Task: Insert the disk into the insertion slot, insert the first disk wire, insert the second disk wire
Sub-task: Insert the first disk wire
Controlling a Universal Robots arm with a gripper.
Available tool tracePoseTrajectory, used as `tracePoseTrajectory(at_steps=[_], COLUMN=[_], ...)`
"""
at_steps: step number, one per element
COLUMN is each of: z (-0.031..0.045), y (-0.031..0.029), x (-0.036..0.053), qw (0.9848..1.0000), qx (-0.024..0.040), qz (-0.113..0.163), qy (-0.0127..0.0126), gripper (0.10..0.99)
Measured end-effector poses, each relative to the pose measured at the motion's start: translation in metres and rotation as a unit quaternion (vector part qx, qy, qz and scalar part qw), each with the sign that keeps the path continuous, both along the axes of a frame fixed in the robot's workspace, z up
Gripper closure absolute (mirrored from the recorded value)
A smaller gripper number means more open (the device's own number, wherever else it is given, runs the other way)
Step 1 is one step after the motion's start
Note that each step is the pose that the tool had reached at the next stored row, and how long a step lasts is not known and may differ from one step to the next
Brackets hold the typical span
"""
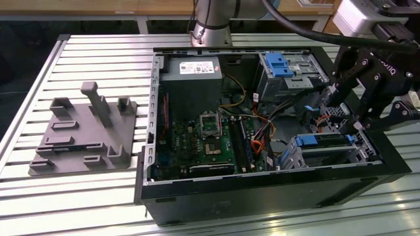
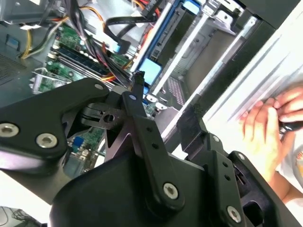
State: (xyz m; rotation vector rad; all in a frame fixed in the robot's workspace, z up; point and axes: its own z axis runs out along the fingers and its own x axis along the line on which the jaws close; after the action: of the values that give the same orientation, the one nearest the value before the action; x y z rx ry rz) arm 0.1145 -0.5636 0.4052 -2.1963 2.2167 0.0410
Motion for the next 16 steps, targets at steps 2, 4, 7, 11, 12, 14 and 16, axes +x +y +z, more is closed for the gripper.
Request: tracePoseTrajectory(at_steps=[2, 4, 7, 11, 12, 14, 16], z=[0.0001, 0.0001, -0.0003, -0.0008, -0.001, -0.0015, -0.0014], y=[0.0011, 0.0032, 0.0074, 0.0124, 0.0135, 0.0149, 0.0156], x=[0.0, 0.0006, 0.0059, 0.017, 0.0198, 0.0252, 0.0278], qw=[0.9998, 0.9995, 0.9994, 0.9994, 0.9994, 0.9993, 0.9989], qx=[-0.0176, -0.0311, -0.0357, -0.0358, -0.0358, -0.0366, -0.0467], qz=[0.0, 0.0, 0.0, 0.0, 0.0, 0.0, 0.0], qy=[0.0003, 0.0005, 0.0008, 0.001, 0.0011, 0.0016, 0.0033], gripper=[0.529, 0.529, 0.529, 0.529, 0.529, 0.529, 0.529])
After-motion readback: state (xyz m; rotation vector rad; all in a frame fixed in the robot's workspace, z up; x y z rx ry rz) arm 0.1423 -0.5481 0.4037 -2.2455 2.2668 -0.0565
